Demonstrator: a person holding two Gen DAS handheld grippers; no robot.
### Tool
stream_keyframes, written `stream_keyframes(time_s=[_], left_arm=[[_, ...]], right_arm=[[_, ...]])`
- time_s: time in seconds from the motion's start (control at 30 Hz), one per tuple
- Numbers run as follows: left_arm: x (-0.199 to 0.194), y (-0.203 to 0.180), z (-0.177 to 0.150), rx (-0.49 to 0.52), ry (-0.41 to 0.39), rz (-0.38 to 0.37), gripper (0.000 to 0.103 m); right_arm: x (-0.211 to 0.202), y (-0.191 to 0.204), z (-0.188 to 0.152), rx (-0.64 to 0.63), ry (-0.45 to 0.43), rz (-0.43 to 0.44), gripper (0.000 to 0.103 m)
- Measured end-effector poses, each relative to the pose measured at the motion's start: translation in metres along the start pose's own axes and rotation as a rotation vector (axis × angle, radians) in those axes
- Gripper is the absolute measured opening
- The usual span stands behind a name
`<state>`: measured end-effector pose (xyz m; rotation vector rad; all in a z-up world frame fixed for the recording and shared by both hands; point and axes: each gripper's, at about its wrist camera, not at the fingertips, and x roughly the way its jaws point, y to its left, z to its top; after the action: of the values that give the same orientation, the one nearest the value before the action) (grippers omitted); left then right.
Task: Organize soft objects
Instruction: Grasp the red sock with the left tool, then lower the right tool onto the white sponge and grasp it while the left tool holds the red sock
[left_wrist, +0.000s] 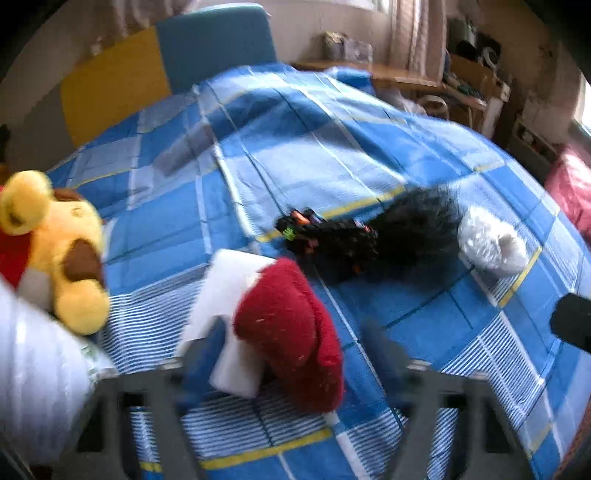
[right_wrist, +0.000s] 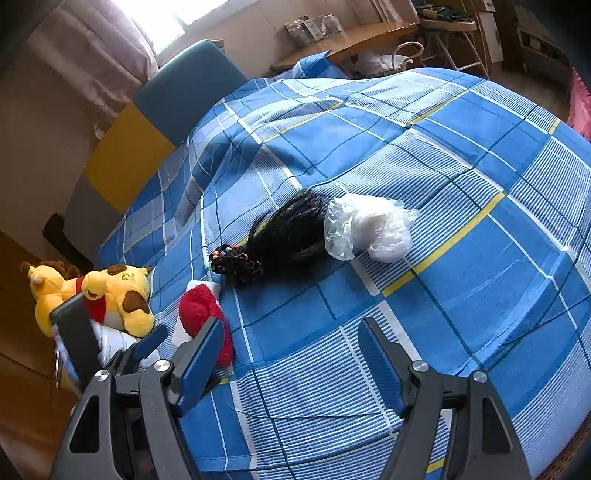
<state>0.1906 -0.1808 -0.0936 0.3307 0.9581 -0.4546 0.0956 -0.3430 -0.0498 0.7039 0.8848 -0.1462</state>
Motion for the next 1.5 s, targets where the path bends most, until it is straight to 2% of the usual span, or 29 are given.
stream_keyframes(time_s=[0.03,0.07,0.1,0.13,0.27,0.33,0.47,0.53,0.7,0.77,0.83,0.97,1.17,1.33,1.43,1.5], left_arm=[[0.002,0.000,0.000,0.006,-0.004,0.016,0.045],[-0.002,0.003,-0.001,-0.003,-0.029,0.004,0.033],[-0.006,0.007,-0.003,-0.023,-0.036,-0.030,0.030],[-0.013,0.010,-0.005,-0.045,-0.047,-0.054,0.030],[-0.053,0.018,-0.019,-0.068,-0.124,-0.090,0.030],[-0.075,0.020,-0.033,-0.071,-0.154,-0.095,0.030],[-0.100,0.019,-0.067,-0.060,-0.147,-0.106,0.030],[-0.111,0.017,-0.091,-0.050,-0.138,-0.108,0.030],[-0.117,0.010,-0.148,-0.023,-0.077,-0.080,0.030],[-0.114,0.010,-0.167,-0.017,-0.048,-0.050,0.030],[-0.109,0.013,-0.180,-0.032,-0.034,-0.052,0.030],[-0.107,0.016,-0.186,-0.038,-0.068,-0.070,0.030],[-0.107,0.019,-0.192,-0.065,-0.103,-0.105,0.030],[-0.107,0.021,-0.195,-0.076,-0.133,-0.120,0.030],[-0.108,0.024,-0.197,-0.088,-0.147,-0.137,0.030],[-0.108,0.026,-0.198,-0.099,-0.151,-0.152,0.030]], right_arm=[[0.000,0.000,0.000,0.000,0.000,-0.001,0.076],[0.000,-0.001,0.001,0.002,-0.001,-0.006,0.076],[-0.001,-0.003,0.001,0.009,-0.008,-0.008,0.076],[-0.004,-0.006,0.002,0.027,-0.023,-0.005,0.076],[-0.034,-0.042,0.012,0.198,-0.173,0.028,0.076],[-0.042,-0.060,0.013,0.294,-0.212,0.048,0.076],[-0.032,-0.080,0.011,0.407,-0.160,0.083,0.076],[-0.026,-0.079,0.010,0.405,-0.125,0.083,0.076],[-0.014,-0.071,0.007,0.353,-0.070,0.059,0.076],[-0.006,-0.067,0.006,0.325,-0.028,0.071,0.076],[0.002,-0.055,0.005,0.272,0.017,0.087,0.076],[0.015,-0.014,-0.004,0.063,0.086,0.079,0.076],[0.043,0.043,-0.031,-0.145,0.229,0.074,0.076],[0.070,0.086,-0.033,-0.174,0.246,0.052,0.077],[0.100,0.117,-0.028,-0.169,0.268,0.012,0.086],[0.115,0.129,-0.025,-0.165,0.274,-0.030,0.086]])
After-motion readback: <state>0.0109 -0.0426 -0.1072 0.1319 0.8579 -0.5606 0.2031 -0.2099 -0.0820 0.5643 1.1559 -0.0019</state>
